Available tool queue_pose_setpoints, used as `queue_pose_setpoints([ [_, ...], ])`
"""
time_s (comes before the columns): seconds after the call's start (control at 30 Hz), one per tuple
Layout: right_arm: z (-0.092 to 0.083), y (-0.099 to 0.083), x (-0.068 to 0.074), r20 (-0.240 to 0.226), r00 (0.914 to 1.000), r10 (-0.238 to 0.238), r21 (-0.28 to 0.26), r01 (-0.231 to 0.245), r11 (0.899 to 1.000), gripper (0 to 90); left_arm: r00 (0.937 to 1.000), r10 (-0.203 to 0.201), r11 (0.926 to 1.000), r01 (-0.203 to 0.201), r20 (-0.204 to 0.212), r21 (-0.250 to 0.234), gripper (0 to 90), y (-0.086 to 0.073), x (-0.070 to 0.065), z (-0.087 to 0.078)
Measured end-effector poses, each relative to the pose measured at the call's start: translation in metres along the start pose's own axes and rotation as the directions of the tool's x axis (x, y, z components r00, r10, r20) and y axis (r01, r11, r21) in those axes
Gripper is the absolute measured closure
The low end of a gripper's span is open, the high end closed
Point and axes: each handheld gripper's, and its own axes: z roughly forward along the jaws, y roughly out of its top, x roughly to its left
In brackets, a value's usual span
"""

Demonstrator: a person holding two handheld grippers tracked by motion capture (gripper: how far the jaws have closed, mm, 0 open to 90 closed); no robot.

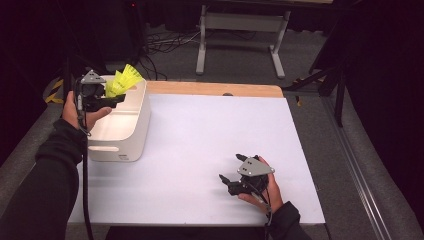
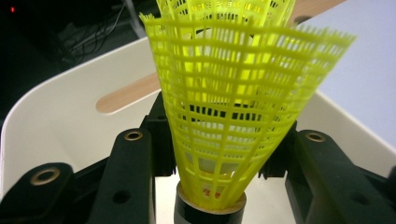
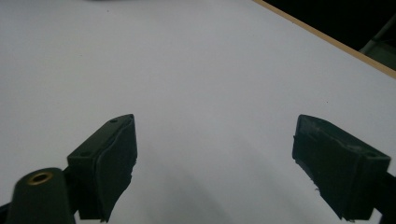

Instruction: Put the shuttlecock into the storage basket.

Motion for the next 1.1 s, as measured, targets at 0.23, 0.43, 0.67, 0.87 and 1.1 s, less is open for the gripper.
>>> queue_pose_setpoints([
  [0.23, 0.001, -0.001, -0.001, 0.001, 1.0000, 0.000, 0.004, 0.000, 1.000, 14.8, 0.9999, -0.008, 0.9950, 0.009, -0.012, 0.100, 57.4, -0.001, 0.001, 0.014],
  [0.43, -0.001, 0.001, -0.001, -0.011, 0.9998, 0.018, -0.009, -0.018, 1.000, 14.9, 0.9997, -0.016, 0.9890, 0.019, -0.021, 0.146, 57.1, -0.001, 0.002, 0.020],
  [0.67, -0.001, 0.001, -0.001, -0.016, 0.9997, 0.020, -0.012, -0.020, 1.000, 14.9, 0.9996, -0.005, 0.9830, 0.011, -0.029, 0.183, 55.7, 0.000, 0.003, 0.026],
  [0.87, -0.001, 0.002, -0.002, -0.020, 0.9994, 0.030, -0.016, -0.030, 0.999, 15.0, 0.9997, 0.001, 0.9721, 0.005, -0.026, 0.234, 53.2, 0.001, 0.000, 0.034],
  [1.1, -0.003, 0.002, -0.005, -0.017, 0.9991, 0.039, -0.021, -0.039, 0.999, 15.0, 0.9998, 0.013, 0.9597, -0.009, -0.013, 0.281, 45.9, 0.001, -0.002, 0.042],
])
